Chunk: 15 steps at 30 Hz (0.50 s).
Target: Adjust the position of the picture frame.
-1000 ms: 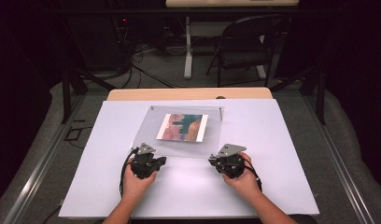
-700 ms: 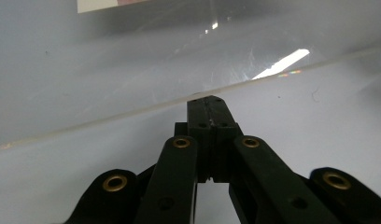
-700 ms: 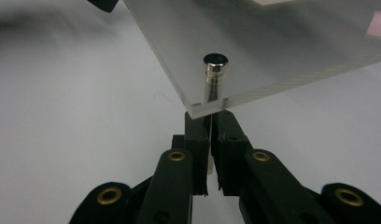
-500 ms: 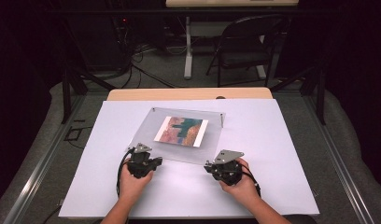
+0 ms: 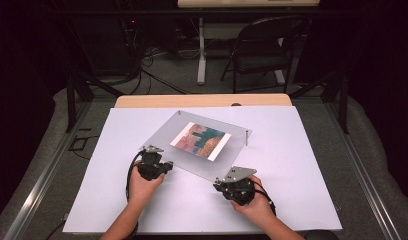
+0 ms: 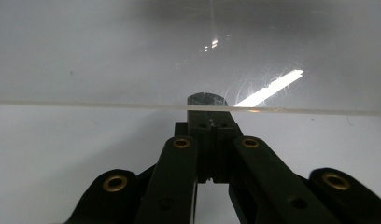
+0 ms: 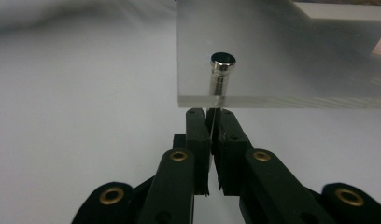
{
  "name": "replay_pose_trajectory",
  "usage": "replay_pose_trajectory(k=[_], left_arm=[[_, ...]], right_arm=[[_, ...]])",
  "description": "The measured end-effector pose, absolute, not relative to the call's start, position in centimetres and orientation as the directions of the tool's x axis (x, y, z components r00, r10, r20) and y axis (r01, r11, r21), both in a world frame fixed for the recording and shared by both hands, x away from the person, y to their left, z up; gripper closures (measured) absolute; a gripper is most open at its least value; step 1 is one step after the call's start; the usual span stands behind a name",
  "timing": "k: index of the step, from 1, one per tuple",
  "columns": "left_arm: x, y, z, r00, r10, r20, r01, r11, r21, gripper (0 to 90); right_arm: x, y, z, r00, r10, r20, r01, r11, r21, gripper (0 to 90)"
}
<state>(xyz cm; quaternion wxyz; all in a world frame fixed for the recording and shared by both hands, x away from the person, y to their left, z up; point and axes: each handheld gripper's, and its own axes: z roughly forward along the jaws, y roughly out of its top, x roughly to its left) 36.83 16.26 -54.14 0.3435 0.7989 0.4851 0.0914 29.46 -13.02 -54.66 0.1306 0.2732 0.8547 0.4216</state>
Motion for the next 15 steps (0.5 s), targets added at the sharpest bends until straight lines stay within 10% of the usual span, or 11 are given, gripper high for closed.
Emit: replay_pose_trajectory(k=[15], left_arm=[[38.1, 17.5, -54.8, 0.463, 0.863, -0.201, 0.729, -0.241, 0.641, 88.7]], right_arm=[[29.4, -10.2, -55.4, -0.846, 0.53, 0.068, 0.376, 0.5, 0.78, 85.4]])
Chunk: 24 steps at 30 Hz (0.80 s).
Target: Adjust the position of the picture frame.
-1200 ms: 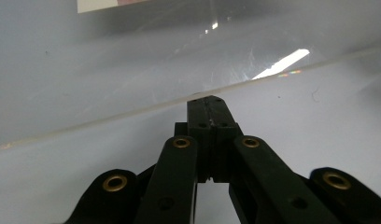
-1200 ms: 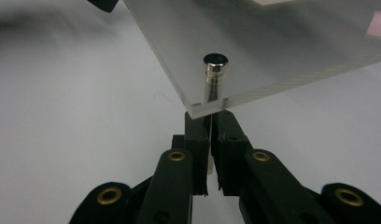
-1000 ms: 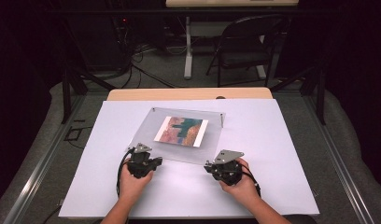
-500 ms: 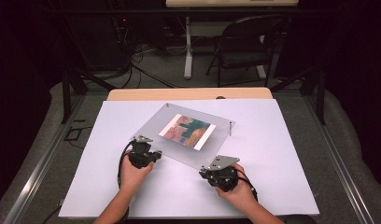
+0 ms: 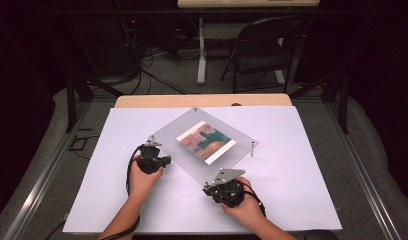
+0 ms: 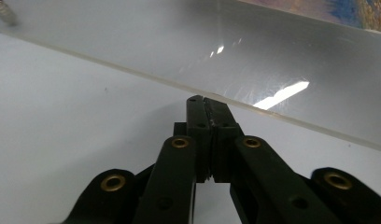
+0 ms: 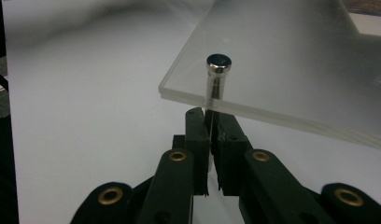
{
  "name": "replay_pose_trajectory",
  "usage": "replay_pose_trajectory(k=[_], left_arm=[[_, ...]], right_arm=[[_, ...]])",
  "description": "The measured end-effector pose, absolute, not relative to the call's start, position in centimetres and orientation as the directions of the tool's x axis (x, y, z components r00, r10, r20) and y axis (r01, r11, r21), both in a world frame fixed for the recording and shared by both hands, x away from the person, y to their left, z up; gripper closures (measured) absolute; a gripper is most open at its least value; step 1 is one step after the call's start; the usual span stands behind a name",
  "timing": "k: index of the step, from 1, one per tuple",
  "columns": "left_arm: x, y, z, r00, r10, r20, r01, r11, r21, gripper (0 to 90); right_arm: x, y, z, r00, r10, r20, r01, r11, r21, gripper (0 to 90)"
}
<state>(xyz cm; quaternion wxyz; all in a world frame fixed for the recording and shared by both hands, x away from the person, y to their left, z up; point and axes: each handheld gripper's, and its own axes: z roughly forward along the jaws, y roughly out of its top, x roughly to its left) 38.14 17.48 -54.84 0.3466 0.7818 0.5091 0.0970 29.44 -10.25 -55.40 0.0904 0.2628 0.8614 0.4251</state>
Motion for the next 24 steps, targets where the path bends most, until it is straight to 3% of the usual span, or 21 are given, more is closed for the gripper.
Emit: replay_pose_trajectory(k=[4, 6, 12, 16, 17, 20, 24], left_arm=[[37.2, 17.9, -54.7, 0.465, 0.864, -0.192, 0.715, -0.238, 0.657, 82.4], [36.3, 18.0, -54.5, 0.473, 0.86, -0.193, 0.705, -0.238, 0.668, 73.7], [34.4, 17.4, -54.0, 0.514, 0.831, -0.212, 0.684, -0.248, 0.686, 63.4], [32.7, 16.7, -53.9, 0.551, 0.807, -0.21, 0.655, -0.263, 0.708, 48.9], [32.4, 16.6, -53.9, 0.567, 0.798, -0.207, 0.647, -0.276, 0.711, 48.9], [31.3, 16.0, -54.0, 0.601, 0.776, -0.191, 0.61, -0.291, 0.737, 42.4], [30.2, 15.2, -54.1, 0.65, 0.744, -0.154, 0.56, -0.332, 0.759, 38.7]], right_arm=[[29.5, -10.3, -55.9, -0.843, 0.532, 0.076, 0.385, 0.498, 0.777, 84.3], [29.4, -10.7, -55.8, -0.848, 0.522, 0.095, 0.393, 0.499, 0.772, 75.1], [28.7, -12.2, -55.3, -0.846, 0.529, 0.074, 0.387, 0.512, 0.767, 69.4], [27.9, -14.4, -54.5, -0.814, 0.573, 0.093, 0.413, 0.457, 0.788, 56.2], [27.9, -14.4, -54.5, -0.814, 0.573, 0.093, 0.413, 0.457, 0.788, 56.2], [27.7, -15.9, -53.9, -0.785, 0.62, 0.012, 0.377, 0.462, 0.803, 44.3], [28.1, -17.4, -53.7, -0.736, 0.677, 0.01, 0.397, 0.42, 0.816, 36.9]])
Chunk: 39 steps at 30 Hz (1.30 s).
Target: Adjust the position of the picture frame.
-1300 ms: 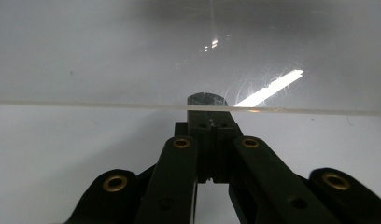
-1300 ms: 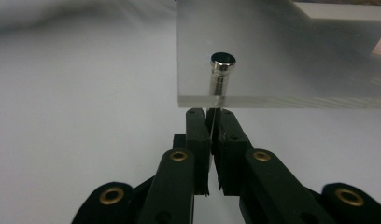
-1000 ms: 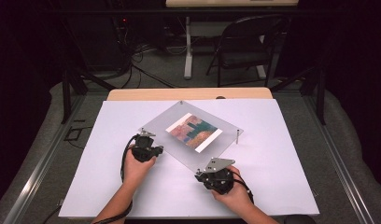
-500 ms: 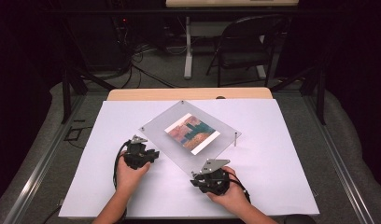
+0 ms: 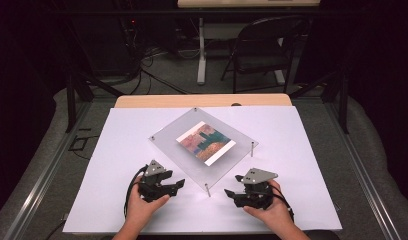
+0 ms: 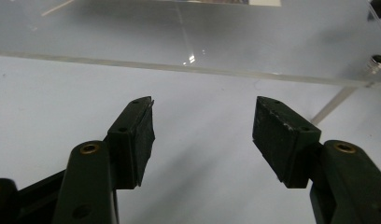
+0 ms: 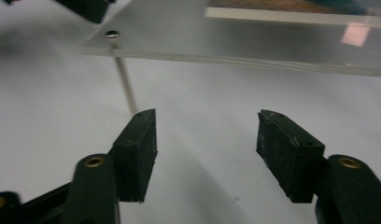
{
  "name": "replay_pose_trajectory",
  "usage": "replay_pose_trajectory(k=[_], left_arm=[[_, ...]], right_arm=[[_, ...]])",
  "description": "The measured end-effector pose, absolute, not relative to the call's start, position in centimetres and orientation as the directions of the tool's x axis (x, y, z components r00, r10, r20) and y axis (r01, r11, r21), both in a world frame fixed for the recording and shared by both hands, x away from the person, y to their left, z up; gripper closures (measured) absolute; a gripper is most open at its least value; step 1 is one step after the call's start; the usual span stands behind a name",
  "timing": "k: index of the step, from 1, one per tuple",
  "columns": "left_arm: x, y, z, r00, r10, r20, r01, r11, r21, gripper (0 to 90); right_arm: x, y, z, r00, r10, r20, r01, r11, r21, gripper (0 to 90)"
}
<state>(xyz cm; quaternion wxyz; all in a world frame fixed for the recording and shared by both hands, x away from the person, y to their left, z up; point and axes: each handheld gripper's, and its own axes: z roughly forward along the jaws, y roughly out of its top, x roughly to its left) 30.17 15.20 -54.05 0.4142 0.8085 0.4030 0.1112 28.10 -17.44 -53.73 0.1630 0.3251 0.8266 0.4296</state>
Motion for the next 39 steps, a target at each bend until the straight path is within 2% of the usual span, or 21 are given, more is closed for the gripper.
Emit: replay_pose_trajectory(k=[7, 14, 17, 23, 39], left_arm=[[29.3, 14.2, -54.2, 0.684, 0.713, -0.155, 0.538, -0.349, 0.767, 36.5], [28.8, 13.1, -54.3, 0.705, 0.683, -0.189, 0.545, -0.351, 0.761, 42.7], [28.5, 12.5, -54.4, 0.717, 0.672, -0.187, 0.54, -0.366, 0.758, 46.3], [28.2, 11.7, -54.5, 0.741, 0.638, -0.209, 0.535, -0.375, 0.757, 50.0], [28.2, 8.2, -55.0, 0.776, 0.591, -0.219, 0.514, -0.393, 0.763, 62.1]], right_arm=[[29.3, -20.1, -53.3, -0.644, 0.765, 0.003, 0.424, 0.354, 0.834, 38.8], [29.9, -21.5, -53.5, -0.591, 0.805, 0.043, 0.461, 0.293, 0.838, 41.5], [30.0, -21.7, -53.7, -0.591, 0.805, 0.047, 0.475, 0.3, 0.827, 47.1], [30.1, -22.1, -53.7, -0.585, 0.809, 0.059, 0.482, 0.288, 0.828, 50.6], [30.4, -22.8, -53.7, -0.564, 0.821, 0.085, 0.499, 0.257, 0.828, 52.1]])
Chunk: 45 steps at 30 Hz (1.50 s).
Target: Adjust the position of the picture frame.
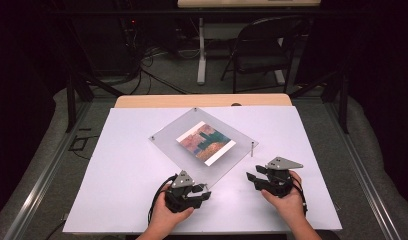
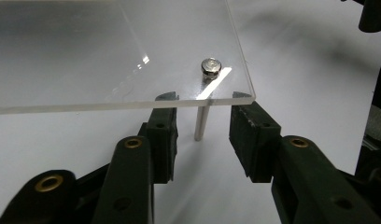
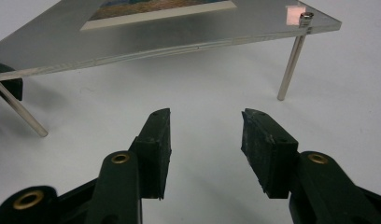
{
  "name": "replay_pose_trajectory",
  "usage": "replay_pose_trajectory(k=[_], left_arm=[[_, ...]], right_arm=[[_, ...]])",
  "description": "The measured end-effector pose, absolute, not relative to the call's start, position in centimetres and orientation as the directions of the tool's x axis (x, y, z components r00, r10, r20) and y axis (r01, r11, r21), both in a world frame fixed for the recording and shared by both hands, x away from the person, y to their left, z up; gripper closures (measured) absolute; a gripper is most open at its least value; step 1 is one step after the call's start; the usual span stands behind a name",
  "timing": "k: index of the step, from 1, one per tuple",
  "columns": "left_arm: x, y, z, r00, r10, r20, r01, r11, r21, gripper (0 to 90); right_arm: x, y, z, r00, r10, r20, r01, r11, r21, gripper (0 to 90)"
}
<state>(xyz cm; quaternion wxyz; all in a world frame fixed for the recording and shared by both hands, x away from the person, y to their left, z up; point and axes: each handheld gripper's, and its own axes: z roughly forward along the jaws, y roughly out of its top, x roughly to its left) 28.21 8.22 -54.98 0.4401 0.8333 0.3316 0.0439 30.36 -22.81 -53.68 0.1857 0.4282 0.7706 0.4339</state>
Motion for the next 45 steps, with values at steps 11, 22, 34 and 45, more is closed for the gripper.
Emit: replay_pose_trajectory(k=[11, 22, 34, 45], left_arm=[[28.5, 7.1, -55.6, 0.782, 0.589, -0.205, 0.506, -0.407, 0.761, 76.5], [28.8, 7.3, -55.4, 0.771, 0.595, -0.227, 0.53, -0.403, 0.746, 85.1], [28.4, 9.9, -54.4, 0.735, 0.634, -0.242, 0.562, -0.369, 0.74, 85.3], [28.1, 12.2, -53.4, 0.701, 0.657, -0.275, 0.584, -0.308, 0.751, 85.3]], right_arm=[[30.5, -23.0, -53.9, -0.551, 0.828, 0.103, 0.508, 0.235, 0.829, 52.4], [30.8, -23.3, -53.8, -0.545, 0.832, 0.101, 0.503, 0.229, 0.833, 53.4], [32.7, -23.0, -54.6, -0.543, 0.837, 0.07, 0.501, 0.256, 0.827, 57.1], [35.8, -21.4, -55.1, -0.563, 0.824, 0.065, 0.489, 0.269, 0.83, 63.9]])
